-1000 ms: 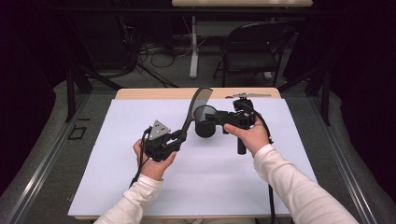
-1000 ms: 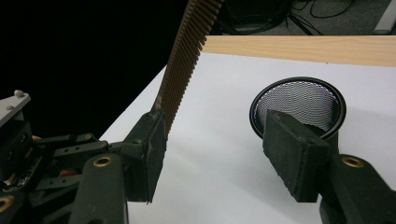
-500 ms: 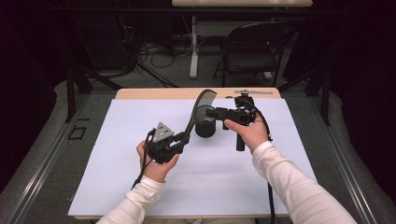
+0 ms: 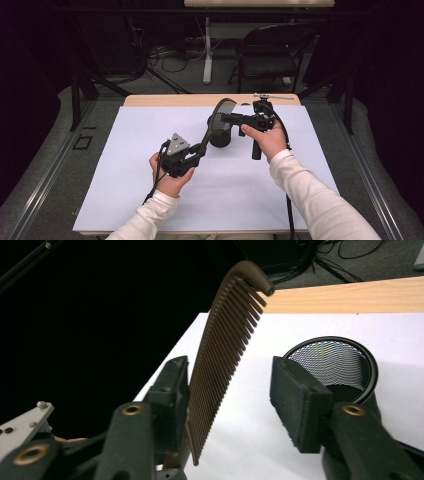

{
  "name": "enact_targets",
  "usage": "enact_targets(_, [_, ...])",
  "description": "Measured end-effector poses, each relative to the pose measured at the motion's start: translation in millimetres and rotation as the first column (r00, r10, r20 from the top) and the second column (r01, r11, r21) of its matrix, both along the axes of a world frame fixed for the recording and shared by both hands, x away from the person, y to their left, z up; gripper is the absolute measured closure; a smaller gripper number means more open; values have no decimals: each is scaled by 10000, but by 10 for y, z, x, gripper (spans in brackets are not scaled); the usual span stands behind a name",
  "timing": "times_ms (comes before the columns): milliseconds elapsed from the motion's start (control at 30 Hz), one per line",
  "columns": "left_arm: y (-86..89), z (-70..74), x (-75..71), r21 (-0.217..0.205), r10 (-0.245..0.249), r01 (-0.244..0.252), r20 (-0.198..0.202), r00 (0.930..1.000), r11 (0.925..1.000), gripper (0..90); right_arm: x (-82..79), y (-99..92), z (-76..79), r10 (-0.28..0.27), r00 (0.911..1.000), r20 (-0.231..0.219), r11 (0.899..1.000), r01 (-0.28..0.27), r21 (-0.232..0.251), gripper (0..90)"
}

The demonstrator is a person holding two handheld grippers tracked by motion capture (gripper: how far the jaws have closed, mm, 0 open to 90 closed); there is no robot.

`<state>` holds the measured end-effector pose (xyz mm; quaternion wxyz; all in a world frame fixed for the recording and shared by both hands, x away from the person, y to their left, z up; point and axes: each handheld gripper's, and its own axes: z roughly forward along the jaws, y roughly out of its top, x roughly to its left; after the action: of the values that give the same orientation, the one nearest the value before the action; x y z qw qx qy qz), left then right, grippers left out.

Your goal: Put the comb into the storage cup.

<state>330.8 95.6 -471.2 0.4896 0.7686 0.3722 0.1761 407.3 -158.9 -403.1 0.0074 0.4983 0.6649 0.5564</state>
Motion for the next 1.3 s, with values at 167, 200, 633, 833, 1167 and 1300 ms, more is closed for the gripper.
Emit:
enact_targets(167, [-21, -5, -14, -10, -95, 95, -8, 10000, 10000, 725, 10, -5, -1, -46, 9999, -114, 9998, 48, 181, 548])
enact_targets(200, [-26, -6, -17, -5, -115, 115, -10, 9999, 9999, 725, 12, -7, 0, -55, 9999, -127, 9997, 58, 232, 562])
enact_targets(633, [-57, -10, -40, -25, -259, 259, -2, 9997, 9997, 725, 31, -24, 2, -55, 9989, -471, 9960, 97, 894, 679])
enact_targets(833, [-61, -5, -50, -104, -293, 293, -4, 9996, 9995, 725, 34, -11, -1, -23, 9987, -506, 9949, 74, 1005, 726])
enact_targets(1167, [-55, -4, -54, -143, -329, 329, 19, 9995, 9994, 725, 45, -15, -11, 61, 9973, -729, 9925, 29, 1220, 784])
enact_targets(1300, [-55, -5, -57, -171, -343, 344, 23, 9994, 9993, 725, 49, -12, -17, 67, 9969, -788, 9924, 31, 1233, 810])
